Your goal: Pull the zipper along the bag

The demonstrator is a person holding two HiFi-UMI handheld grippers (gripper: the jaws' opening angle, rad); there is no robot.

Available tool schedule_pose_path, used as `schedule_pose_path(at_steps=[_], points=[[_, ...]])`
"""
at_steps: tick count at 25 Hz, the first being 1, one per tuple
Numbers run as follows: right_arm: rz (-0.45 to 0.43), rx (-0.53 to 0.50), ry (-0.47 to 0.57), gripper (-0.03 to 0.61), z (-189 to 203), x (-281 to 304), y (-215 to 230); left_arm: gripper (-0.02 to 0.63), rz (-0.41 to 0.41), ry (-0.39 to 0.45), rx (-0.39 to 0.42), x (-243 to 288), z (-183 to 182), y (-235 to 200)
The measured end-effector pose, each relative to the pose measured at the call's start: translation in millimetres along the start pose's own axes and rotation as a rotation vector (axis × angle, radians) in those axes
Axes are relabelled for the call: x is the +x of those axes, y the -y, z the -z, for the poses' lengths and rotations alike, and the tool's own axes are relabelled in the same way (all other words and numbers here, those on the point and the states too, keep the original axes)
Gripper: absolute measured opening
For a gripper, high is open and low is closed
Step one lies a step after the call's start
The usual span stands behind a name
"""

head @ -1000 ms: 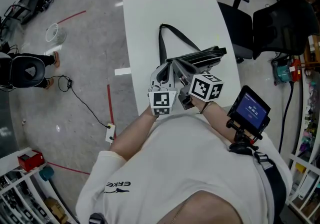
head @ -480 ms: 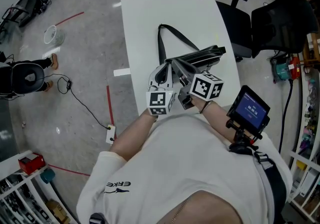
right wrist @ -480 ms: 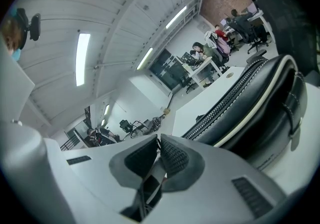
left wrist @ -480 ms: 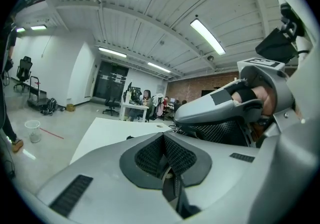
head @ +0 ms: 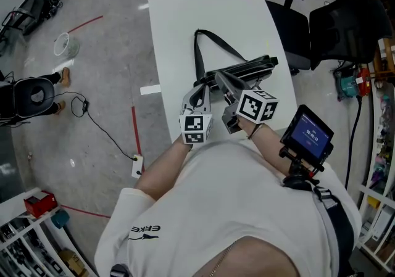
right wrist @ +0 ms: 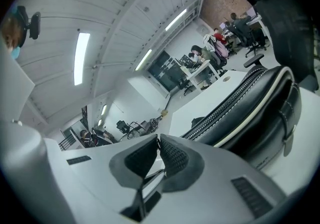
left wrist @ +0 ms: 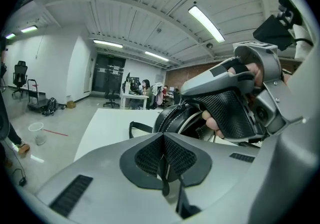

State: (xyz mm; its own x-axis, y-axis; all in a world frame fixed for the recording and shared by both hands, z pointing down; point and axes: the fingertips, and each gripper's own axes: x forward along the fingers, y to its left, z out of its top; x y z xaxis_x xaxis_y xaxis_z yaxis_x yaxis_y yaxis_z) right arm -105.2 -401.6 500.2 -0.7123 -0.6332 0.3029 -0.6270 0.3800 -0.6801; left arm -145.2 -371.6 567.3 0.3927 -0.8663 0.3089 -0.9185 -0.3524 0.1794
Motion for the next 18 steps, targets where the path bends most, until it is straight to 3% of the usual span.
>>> schedule_pose_path(at_steps=[7,14,18], points=[[0.008,-0.089,-0.061,0.02,12,7,-8,0.002,0.036,-0.014,0.066,6,-5,11],[0.019,-0.135,-0.072,0.02,17,8,-8,0.003,0.04,-0.008,0.067,7,-4,14],[0.037,-0.227,-0.08,0.021,19,10,-10,0.003,0.033,-0.011,0.06,8,-3,12]])
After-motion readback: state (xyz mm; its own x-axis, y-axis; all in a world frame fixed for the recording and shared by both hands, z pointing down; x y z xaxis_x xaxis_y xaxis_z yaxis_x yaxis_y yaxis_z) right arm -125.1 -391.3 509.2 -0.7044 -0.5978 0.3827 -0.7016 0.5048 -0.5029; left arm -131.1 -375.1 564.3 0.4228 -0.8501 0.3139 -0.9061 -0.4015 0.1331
